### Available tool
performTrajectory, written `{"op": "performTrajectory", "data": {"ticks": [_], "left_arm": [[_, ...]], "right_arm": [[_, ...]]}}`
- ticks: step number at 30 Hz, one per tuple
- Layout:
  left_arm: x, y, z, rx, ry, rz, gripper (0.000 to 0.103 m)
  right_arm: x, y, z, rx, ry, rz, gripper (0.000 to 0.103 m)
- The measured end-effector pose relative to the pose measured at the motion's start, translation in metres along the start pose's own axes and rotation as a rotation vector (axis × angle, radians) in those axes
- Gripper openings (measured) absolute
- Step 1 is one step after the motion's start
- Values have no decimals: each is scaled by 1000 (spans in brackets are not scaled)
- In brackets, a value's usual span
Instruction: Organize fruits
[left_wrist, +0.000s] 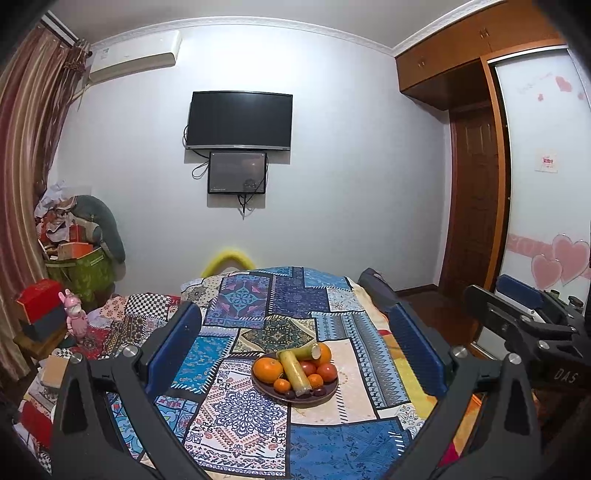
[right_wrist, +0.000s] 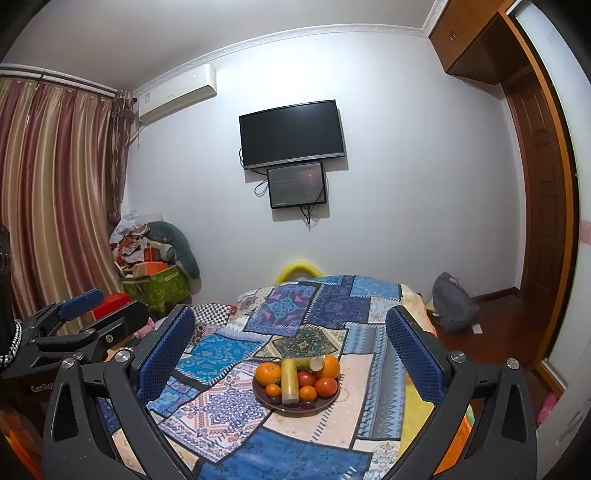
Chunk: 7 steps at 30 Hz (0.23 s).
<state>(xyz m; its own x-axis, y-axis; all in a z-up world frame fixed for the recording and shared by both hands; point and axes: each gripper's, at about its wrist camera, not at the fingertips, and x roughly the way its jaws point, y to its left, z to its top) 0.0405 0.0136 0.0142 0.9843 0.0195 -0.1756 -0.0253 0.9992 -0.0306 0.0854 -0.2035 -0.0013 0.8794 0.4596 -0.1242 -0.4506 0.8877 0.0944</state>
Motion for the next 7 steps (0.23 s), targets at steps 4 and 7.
{"op": "performTrajectory", "data": {"ticks": [4,7], "left_arm": [[2,-1,0,-1,9,-5,103],[2,-1,0,-2,15,-10,103]], "right_arm": [[1,-1,0,2,2,1,103],[2,0,-1,4,5,2,103]]}}
